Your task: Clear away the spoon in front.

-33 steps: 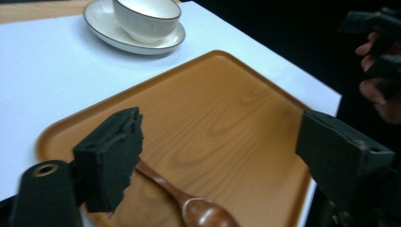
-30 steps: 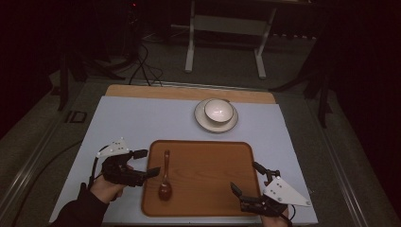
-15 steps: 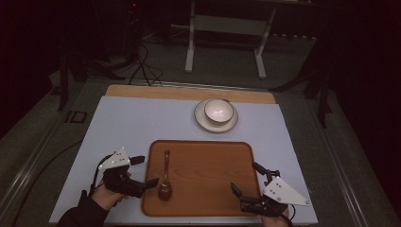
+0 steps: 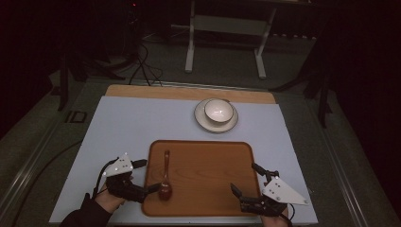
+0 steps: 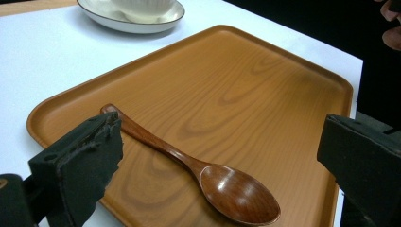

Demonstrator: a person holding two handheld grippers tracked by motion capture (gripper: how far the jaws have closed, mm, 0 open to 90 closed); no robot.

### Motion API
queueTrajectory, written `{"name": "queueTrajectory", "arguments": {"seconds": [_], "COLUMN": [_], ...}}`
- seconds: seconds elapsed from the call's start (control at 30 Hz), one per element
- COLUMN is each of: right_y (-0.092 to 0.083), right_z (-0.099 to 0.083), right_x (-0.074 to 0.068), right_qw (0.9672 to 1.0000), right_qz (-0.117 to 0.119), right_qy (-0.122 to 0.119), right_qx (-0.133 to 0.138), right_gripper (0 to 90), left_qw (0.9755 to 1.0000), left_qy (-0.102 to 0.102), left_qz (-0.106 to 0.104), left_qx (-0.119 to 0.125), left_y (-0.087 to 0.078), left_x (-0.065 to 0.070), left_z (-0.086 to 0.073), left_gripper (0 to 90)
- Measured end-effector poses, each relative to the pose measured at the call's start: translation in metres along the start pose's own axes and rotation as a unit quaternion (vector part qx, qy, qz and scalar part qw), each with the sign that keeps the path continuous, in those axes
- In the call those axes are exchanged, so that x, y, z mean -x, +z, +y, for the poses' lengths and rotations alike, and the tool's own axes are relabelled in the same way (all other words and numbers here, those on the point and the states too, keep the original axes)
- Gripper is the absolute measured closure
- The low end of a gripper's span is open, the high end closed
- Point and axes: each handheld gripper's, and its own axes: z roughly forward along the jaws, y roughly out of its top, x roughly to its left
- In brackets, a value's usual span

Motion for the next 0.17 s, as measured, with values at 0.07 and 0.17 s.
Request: {"name": "queueTrajectory", "arguments": {"seconds": [0.07, 0.17], "right_y": [-0.0005, -0.0008], "right_z": [-0.0001, -0.0002], "right_x": [0.0005, 0.0008], "right_qw": [1.0000, 1.0000], "right_qz": [-0.002, -0.002], "right_qy": [0.003, 0.003], "right_qx": [0.000, 0.001], "right_gripper": [10.7, 10.7], "left_qw": [1.0000, 1.0000], "left_qy": [0.004, 0.006], "left_qz": [0.002, 0.000], "left_qx": [0.000, 0.000], "left_y": [0.0006, 0.0021], "left_x": [0.0005, 0.0015], "left_z": [-0.0003, -0.0008], "left_gripper": [0.8, 0.8]}}
